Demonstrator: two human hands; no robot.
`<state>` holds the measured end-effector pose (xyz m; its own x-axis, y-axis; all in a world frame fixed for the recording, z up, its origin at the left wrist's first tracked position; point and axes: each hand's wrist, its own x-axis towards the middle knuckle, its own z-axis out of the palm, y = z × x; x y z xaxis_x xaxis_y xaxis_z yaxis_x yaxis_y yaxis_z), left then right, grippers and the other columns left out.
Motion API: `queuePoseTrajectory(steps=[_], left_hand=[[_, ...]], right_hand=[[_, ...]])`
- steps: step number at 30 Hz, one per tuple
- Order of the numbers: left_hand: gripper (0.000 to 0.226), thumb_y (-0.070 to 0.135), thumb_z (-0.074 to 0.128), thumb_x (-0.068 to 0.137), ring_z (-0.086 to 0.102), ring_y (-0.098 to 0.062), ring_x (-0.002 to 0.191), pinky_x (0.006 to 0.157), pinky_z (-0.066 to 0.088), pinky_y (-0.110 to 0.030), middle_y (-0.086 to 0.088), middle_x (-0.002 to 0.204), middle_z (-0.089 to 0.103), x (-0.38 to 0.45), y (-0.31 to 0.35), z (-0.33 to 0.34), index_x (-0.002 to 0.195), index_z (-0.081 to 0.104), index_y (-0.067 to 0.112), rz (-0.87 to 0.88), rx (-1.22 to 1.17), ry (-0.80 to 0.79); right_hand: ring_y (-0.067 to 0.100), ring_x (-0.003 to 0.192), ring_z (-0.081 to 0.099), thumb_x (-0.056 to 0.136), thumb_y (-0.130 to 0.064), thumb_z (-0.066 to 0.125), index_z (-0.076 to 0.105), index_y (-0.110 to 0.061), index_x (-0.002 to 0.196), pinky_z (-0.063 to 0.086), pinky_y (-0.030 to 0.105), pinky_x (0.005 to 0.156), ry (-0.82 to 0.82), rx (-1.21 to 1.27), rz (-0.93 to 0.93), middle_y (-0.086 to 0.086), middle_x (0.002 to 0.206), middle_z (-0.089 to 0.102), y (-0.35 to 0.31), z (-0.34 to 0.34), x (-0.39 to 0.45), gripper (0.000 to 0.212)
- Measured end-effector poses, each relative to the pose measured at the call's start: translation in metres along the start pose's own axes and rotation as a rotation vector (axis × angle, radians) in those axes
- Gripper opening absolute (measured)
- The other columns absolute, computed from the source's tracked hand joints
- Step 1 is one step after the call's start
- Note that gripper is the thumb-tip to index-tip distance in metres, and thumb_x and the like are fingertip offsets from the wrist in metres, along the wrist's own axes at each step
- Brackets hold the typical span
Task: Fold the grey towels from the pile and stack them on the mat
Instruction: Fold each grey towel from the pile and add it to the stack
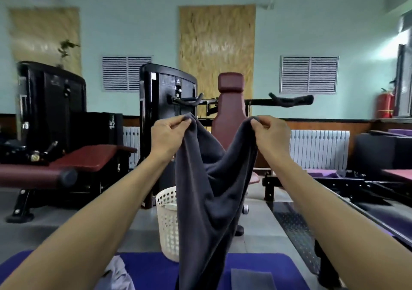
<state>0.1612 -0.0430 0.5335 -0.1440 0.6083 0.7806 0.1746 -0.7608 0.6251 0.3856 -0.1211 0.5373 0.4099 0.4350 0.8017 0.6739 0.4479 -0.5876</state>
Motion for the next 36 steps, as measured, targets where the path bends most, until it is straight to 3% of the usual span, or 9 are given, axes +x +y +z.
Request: queuePoseTrajectory(steps=[7, 11, 15, 20, 25, 29, 31, 34, 36], left_hand=[[0.022, 0.016, 0.072, 0.089, 0.062, 0.018, 0.073, 0.072, 0.048, -0.003, 0.009, 0.090, 0.071, 0.028, -0.014, 0.014, 0.110, 0.075, 0.009, -0.012, -0.053, -0.001], [0.017, 0.018, 0.070, 0.090, 0.065, 0.014, 0.081, 0.080, 0.052, -0.010, 0.010, 0.091, 0.074, 0.039, -0.053, 0.024, 0.105, 0.077, 0.015, 0.009, 0.059, -0.058], [0.016, 0.020, 0.068, 0.091, 0.067, 0.001, 0.086, 0.075, 0.045, -0.001, 0.007, 0.091, 0.074, 0.053, -0.107, 0.040, 0.102, 0.078, 0.014, -0.020, 0.255, -0.178], [0.017, 0.021, 0.064, 0.093, 0.064, -0.006, 0.085, 0.065, 0.038, -0.004, 0.000, 0.092, 0.076, 0.090, -0.158, 0.058, 0.096, 0.078, 0.012, -0.064, 0.434, -0.226], [0.019, 0.023, 0.064, 0.094, 0.068, -0.008, 0.091, 0.082, 0.049, -0.015, 0.003, 0.096, 0.075, 0.147, -0.175, 0.065, 0.106, 0.077, 0.014, -0.055, 0.342, -0.103], [0.022, 0.022, 0.067, 0.093, 0.063, -0.004, 0.085, 0.070, 0.039, 0.002, 0.007, 0.091, 0.070, 0.185, -0.175, 0.071, 0.110, 0.075, 0.011, -0.031, 0.305, -0.006], [0.023, 0.023, 0.067, 0.093, 0.065, -0.008, 0.085, 0.077, 0.046, -0.005, 0.001, 0.094, 0.074, 0.196, -0.177, 0.071, 0.110, 0.075, 0.011, -0.042, 0.298, 0.008], [0.023, 0.026, 0.068, 0.091, 0.072, -0.016, 0.088, 0.092, 0.056, -0.036, -0.003, 0.091, 0.076, 0.200, -0.180, 0.067, 0.107, 0.076, 0.012, -0.090, 0.215, -0.007], [0.023, 0.025, 0.068, 0.092, 0.072, -0.017, 0.085, 0.090, 0.057, -0.038, -0.004, 0.089, 0.076, 0.193, -0.174, 0.063, 0.106, 0.076, 0.010, -0.096, 0.209, -0.010]], right_hand=[[0.013, 0.089, 0.062, 0.096, -0.018, 0.057, 0.076, -0.020, 0.093, 0.044, 0.017, 0.075, -0.017, 0.023, 0.061, -0.007, 0.084, 0.067, 0.002, 0.021, 0.020, 0.019], [0.000, 0.074, 0.059, 0.097, -0.018, 0.057, 0.070, -0.024, 0.080, 0.041, 0.007, 0.062, -0.124, 0.024, 0.089, -0.010, 0.077, 0.065, 0.026, 0.048, 0.026, 0.022], [0.015, 0.083, 0.068, 0.092, -0.015, 0.064, 0.071, -0.025, 0.074, 0.058, 0.029, 0.077, -0.196, 0.155, 0.343, -0.001, 0.083, 0.071, 0.068, 0.089, 0.043, 0.021], [0.035, 0.097, 0.070, 0.084, -0.010, 0.070, 0.074, -0.010, 0.079, 0.056, 0.051, 0.090, -0.222, 0.262, 0.647, 0.019, 0.098, 0.073, 0.111, 0.142, 0.067, 0.006], [0.017, 0.092, 0.071, 0.086, -0.020, 0.073, 0.073, -0.033, 0.066, 0.056, 0.037, 0.092, -0.106, 0.380, 0.563, -0.006, 0.087, 0.075, 0.129, 0.183, 0.104, 0.024], [0.012, 0.092, 0.070, 0.087, -0.025, 0.072, 0.074, -0.045, 0.065, 0.056, 0.036, 0.093, -0.082, 0.384, 0.434, -0.012, 0.085, 0.075, 0.130, 0.198, 0.135, 0.029], [0.012, 0.093, 0.070, 0.088, -0.024, 0.071, 0.076, -0.040, 0.074, 0.056, 0.036, 0.093, -0.064, 0.392, 0.409, -0.011, 0.086, 0.075, 0.130, 0.199, 0.143, 0.021], [0.013, 0.091, 0.070, 0.089, -0.025, 0.071, 0.074, -0.034, 0.073, 0.056, 0.036, 0.092, -0.068, 0.396, 0.396, -0.009, 0.085, 0.075, 0.128, 0.194, 0.143, 0.020], [0.013, 0.089, 0.071, 0.090, -0.025, 0.071, 0.071, -0.035, 0.069, 0.057, 0.034, 0.090, -0.083, 0.375, 0.381, -0.008, 0.083, 0.075, 0.126, 0.188, 0.138, 0.023]])
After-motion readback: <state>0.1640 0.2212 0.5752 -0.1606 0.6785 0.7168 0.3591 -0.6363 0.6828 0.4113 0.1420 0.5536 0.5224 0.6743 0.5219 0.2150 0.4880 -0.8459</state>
